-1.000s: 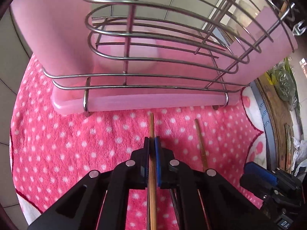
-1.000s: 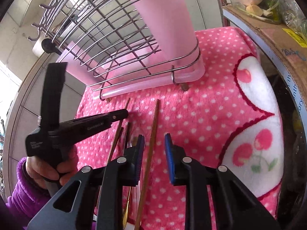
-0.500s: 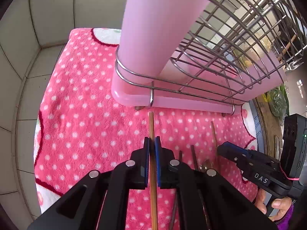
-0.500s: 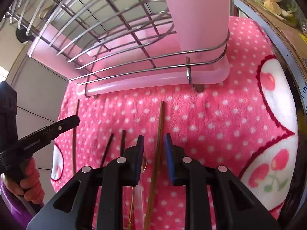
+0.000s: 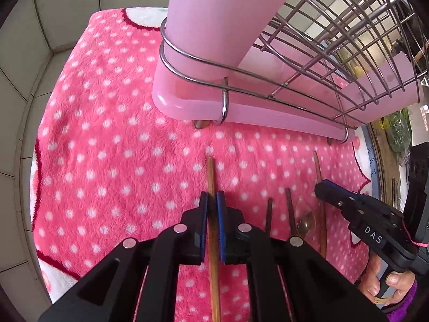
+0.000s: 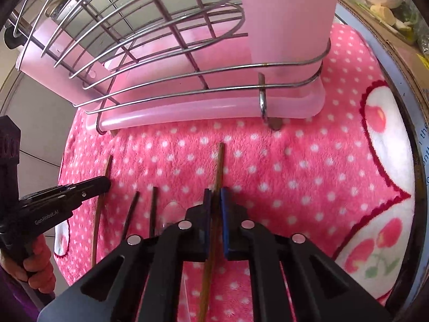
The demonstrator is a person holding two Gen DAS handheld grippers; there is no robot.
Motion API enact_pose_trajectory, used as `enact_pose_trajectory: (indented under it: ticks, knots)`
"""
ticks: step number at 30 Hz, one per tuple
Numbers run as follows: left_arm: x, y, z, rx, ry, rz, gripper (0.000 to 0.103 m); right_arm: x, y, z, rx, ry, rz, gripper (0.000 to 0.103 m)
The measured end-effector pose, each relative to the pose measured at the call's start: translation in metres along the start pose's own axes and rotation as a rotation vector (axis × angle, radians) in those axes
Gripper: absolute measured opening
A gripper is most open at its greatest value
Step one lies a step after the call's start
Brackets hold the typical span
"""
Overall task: Organize utensils
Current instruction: 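Close the left tool on a wooden chopstick while the right tool grasps another chopstick, then lift both wooden chopsticks upright and carry them above the pink cup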
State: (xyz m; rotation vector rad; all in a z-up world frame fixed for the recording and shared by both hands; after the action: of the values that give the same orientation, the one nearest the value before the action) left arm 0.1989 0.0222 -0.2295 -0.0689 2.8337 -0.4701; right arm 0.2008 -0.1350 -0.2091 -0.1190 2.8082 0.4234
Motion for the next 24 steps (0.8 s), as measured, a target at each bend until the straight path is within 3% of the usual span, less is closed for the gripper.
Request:
enact_pose_trajectory:
  ticks: [4, 10, 19, 24]
  knots:
    - [-0.002, -0.001, 0.003, -0.014, 0.004, 0.017, 0.006, 0.001, -0.010, -0.013, -0.058, -0.016, 0.035, 0.006]
    - [0.000, 0.000, -0.013, 0.011, -0.052, -0.001, 0.005, 0.001, -0.010, -0.041, -0.114, -0.087, 0.039, 0.006]
    - [-0.002, -0.005, -0.088, 0.096, -0.256, -0.015, 0.005, -0.001, -0.011, -0.104, -0.178, -0.251, 0.022, 0.006]
    - [0.001, -0.012, -0.127, 0.130, -0.373, -0.005, 0.005, -0.001, -0.005, -0.140, -0.169, -0.353, -0.019, 0.006]
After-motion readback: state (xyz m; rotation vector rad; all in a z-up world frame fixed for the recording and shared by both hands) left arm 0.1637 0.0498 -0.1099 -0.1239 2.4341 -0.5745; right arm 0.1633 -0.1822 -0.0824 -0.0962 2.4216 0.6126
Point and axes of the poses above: each gripper's, at about its wrist camera, not at the fingertips, and z roughly the way its jaws point, y to its left, x to its underside, the point moved 9 cm from there along z, roughly the way its jaws point, and after that the axes turned 2 degrees about x, right-handed, at the moved point
